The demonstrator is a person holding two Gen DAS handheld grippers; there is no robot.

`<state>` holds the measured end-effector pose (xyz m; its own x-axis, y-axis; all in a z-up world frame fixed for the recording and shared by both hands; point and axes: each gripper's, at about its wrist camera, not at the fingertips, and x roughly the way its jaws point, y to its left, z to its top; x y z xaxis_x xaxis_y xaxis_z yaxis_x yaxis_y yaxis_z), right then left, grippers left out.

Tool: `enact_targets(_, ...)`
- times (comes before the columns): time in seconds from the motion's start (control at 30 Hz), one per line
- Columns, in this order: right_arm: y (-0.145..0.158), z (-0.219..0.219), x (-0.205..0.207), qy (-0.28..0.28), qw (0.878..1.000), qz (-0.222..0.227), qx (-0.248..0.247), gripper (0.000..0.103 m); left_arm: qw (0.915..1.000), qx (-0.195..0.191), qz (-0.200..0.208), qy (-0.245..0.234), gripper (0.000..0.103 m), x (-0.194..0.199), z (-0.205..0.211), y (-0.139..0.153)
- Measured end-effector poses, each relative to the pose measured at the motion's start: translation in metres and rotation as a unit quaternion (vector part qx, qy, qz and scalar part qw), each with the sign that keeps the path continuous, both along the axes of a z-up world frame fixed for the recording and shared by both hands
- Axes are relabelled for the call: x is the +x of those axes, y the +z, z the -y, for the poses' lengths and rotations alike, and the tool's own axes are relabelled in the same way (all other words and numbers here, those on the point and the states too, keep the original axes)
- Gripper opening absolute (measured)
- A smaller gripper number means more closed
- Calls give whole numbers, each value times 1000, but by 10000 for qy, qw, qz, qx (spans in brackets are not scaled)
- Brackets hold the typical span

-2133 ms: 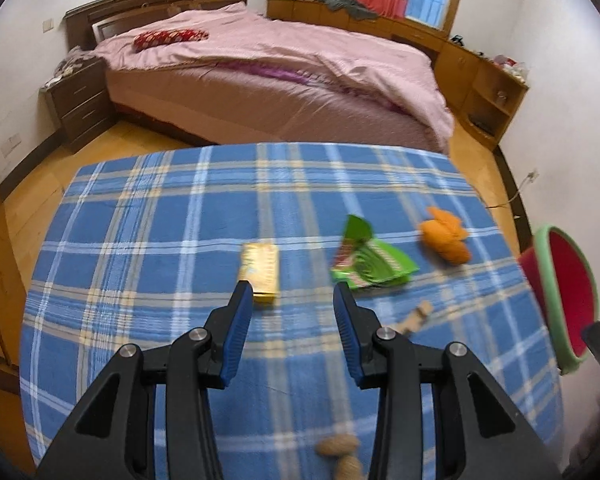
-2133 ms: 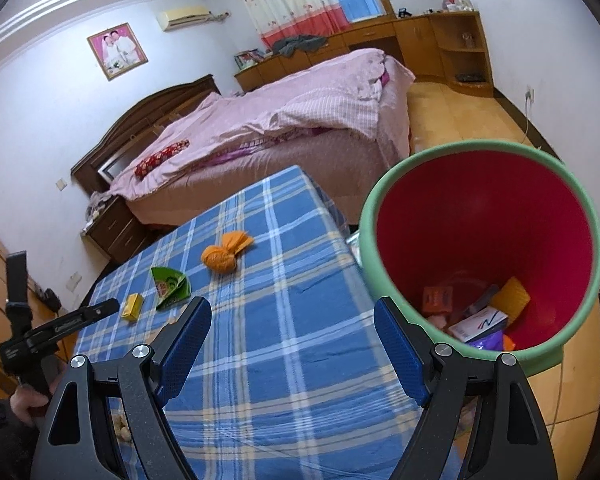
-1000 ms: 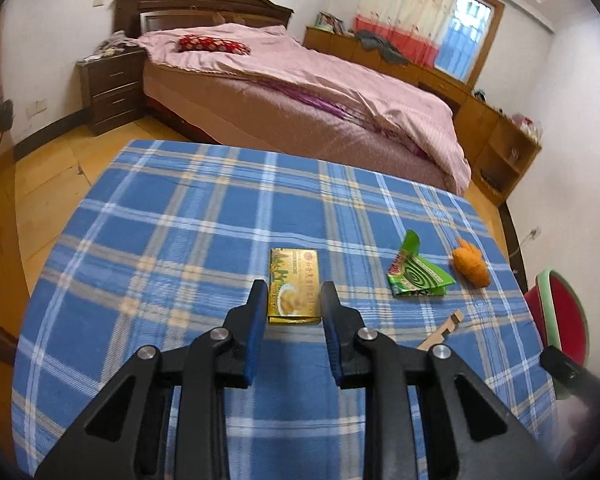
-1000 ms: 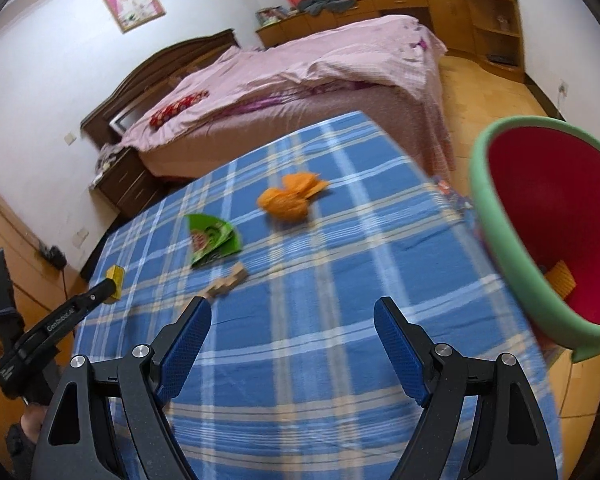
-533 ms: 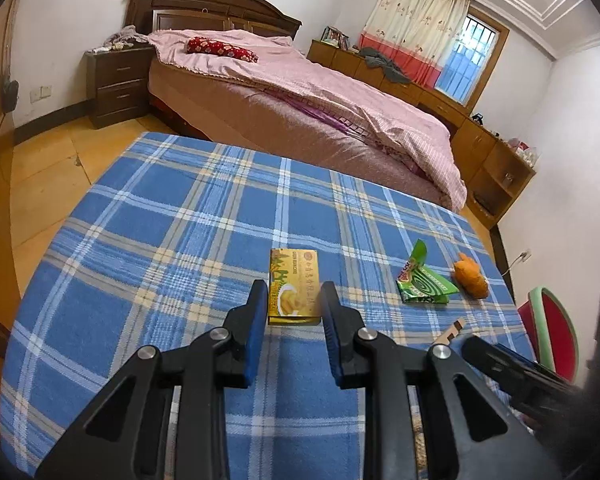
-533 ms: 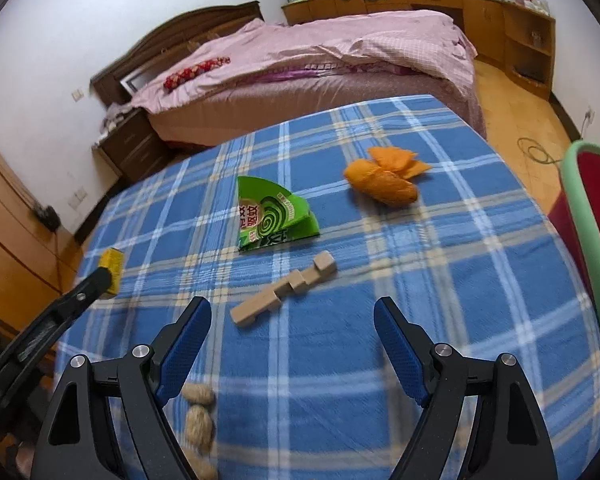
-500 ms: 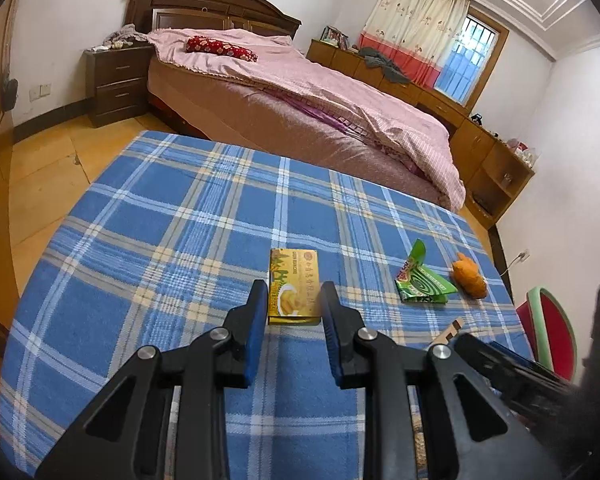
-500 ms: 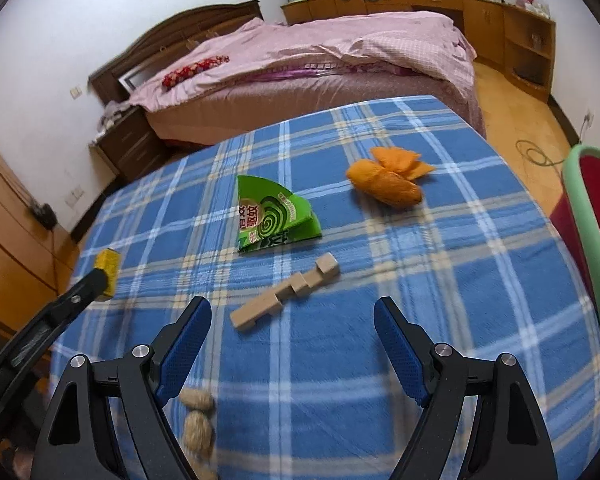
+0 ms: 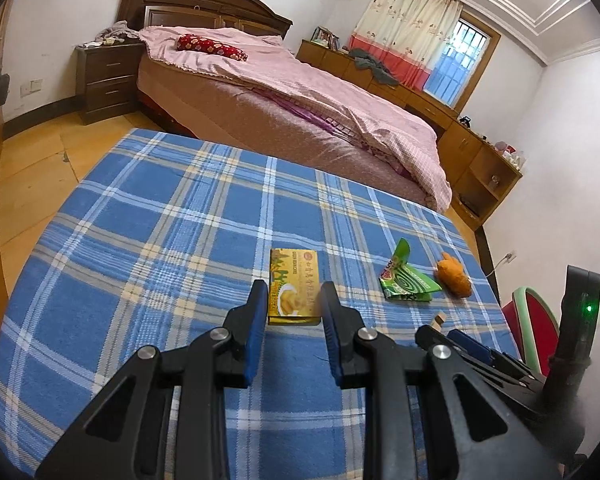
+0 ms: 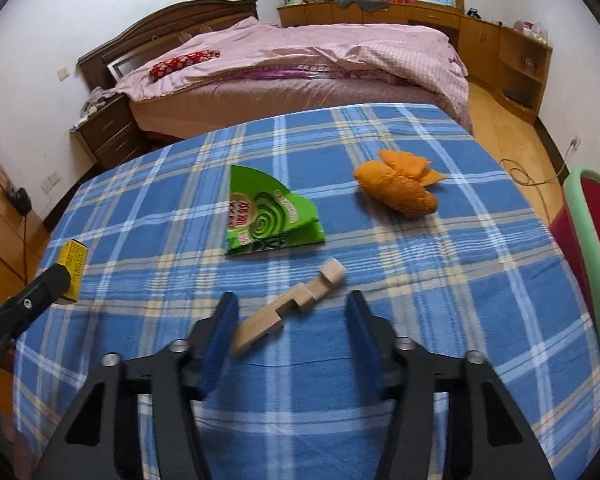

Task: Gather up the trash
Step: 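Grasp the gold box with the left tool while the right tool grasps the wooden piece, then carry both items over the red bucket and open both tools to drop them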

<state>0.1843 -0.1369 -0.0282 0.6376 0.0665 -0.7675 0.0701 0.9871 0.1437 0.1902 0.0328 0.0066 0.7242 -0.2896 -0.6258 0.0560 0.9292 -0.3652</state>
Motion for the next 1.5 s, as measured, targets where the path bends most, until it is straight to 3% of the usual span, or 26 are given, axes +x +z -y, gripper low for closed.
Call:
enact_targets(0.17,-1,16,-8,-91,9999,36,89,14,9999,-70,70,-76,27,0,1,1)
enact_targets(0.23,-2,22,-11,-93,9998,55,156,11,9999,-74,91,-114,27,0,2,1)
enact_targets(0.5,2,45,-40,-108,9971,-2,759,10,9997,-45,62,-233,27,1,8,-2)
enact_targets(0.93,19,108,-126,-624,9939,416,814,10,9984,60,47,-564,27,-11,32,2)
enact_targets(1.23,36,164,-169,-1163,9847,864,965,10,9932,126,76,-1155,27,-40,84,27)
enact_targets(1.5,44,213,-190,-1477,9762,1182,1065,10,9823,245,77,-1854,27,-56,154,50)
